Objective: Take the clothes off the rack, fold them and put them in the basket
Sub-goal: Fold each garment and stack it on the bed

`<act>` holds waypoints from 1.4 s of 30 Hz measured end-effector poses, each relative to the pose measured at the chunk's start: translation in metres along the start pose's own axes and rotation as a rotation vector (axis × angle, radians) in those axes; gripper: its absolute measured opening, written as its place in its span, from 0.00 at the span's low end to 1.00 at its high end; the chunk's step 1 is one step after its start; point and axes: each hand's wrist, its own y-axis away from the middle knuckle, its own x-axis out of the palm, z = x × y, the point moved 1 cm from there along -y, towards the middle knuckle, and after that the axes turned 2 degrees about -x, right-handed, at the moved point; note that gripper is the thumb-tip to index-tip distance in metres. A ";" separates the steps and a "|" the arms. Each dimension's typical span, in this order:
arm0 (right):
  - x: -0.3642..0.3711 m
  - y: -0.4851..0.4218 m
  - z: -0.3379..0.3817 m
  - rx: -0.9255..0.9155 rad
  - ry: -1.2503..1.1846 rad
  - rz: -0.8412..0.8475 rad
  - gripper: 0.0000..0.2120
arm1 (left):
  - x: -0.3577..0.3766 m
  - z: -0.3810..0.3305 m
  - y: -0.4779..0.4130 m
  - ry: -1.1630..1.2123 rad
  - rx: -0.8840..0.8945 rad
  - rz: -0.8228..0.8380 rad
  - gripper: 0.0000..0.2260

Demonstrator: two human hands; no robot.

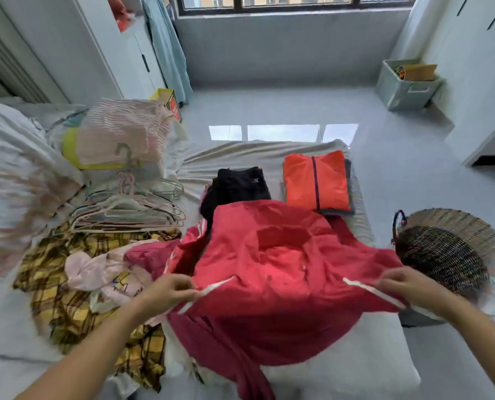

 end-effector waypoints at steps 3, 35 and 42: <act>0.084 -0.019 -0.073 0.124 0.211 0.191 0.21 | 0.067 0.080 -0.023 -0.164 -0.134 0.143 0.11; 0.221 -0.196 -0.114 0.329 0.122 -0.191 0.06 | 0.175 0.113 -0.224 -0.150 -0.312 -0.160 0.14; 0.175 -0.156 -0.114 0.278 -0.657 -0.156 0.12 | 0.158 0.110 -0.179 0.429 -0.260 -0.384 0.08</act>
